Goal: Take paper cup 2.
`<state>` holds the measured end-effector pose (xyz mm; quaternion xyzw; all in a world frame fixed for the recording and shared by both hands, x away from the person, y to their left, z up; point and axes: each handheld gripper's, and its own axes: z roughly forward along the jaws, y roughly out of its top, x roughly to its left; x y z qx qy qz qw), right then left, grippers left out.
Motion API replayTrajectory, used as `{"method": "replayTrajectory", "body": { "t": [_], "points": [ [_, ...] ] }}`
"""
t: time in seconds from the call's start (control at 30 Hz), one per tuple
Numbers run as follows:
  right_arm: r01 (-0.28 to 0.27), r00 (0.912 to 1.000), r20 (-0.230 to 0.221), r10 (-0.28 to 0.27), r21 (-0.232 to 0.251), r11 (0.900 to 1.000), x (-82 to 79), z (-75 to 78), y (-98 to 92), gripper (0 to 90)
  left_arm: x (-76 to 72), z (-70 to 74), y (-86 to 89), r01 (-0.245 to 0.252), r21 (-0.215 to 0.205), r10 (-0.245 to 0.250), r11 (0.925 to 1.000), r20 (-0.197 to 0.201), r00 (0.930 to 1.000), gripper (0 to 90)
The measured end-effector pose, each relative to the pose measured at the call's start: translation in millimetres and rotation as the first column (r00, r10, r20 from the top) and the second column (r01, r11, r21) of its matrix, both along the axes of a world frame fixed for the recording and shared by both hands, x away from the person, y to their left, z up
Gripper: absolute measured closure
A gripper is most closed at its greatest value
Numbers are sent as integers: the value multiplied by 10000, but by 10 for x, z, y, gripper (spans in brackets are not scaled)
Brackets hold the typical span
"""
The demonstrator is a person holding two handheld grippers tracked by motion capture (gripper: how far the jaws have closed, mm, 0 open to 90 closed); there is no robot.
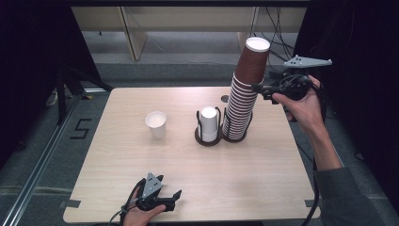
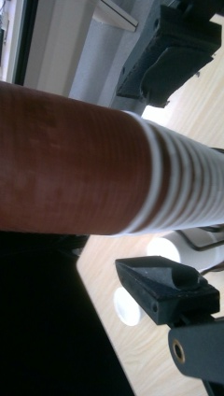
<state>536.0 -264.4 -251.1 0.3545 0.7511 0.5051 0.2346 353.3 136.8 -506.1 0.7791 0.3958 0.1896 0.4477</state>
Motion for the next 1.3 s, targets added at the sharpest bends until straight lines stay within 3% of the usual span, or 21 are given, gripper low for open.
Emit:
{"method": "replayTrajectory", "body": {
  "t": [0.1, 0.3, 0.33, 0.43, 0.6, 0.77, 0.83, 1.03, 1.13, 1.3],
  "points": [
    [14, 9998, 184, -13, -25, 10000, 66, 71, 34, 157, -1, -3, -5, -27, -99, 27, 9999, 9, 10000, 147],
    [103, 9999, 87, -103, 57, 9999, 183, 179, 123, 157, -5, -4, -12, 1, -104, -1, 9999, 25, 10000, 147],
    [103, 9992, 382, -99, -97, 9999, 215, 188, 132, 157, -5, -4, -13, 15, -109, -14, 9999, 20, 10000, 147],
    [117, 9999, 95, -118, 76, 9999, 268, 213, 177, 148, -4, -9, -17, 64, -93, -63, 9999, 22, 10000, 147],
    [251, 9996, 157, -250, -45, 9997, 371, 221, 251, 140, -8, -3, -17, 134, -21, -134, 9999, 21, 9999, 147],
    [382, 9992, -85, -380, 174, 9991, 447, 215, 319, 138, -13, 2, -20, 153, -5, -153, 9999, 19, 9999, 147],
    [548, 9978, -393, -529, 496, 9973, 448, 228, 324, 148, -12, -2, -28, 149, -125, -148, 9998, 58, 9999, 147],
    [652, 9971, -413, -634, 451, 9969, 443, 254, 334, 156, -12, -2, -32, 177, -50, -177, 9998, 23, 9998, 147],
    [693, 9973, -279, -682, 406, 9968, 442, 287, 338, 160, -11, -9, -37, 205, -73, -205, 9998, 11, 9998, 147],
    [750, 9972, -72, -747, 753, 9943, 438, 418, 328, 167, -13, -8, -37, 187, -30, -187, 9998, -10, 9998, 147]
  ]
}}
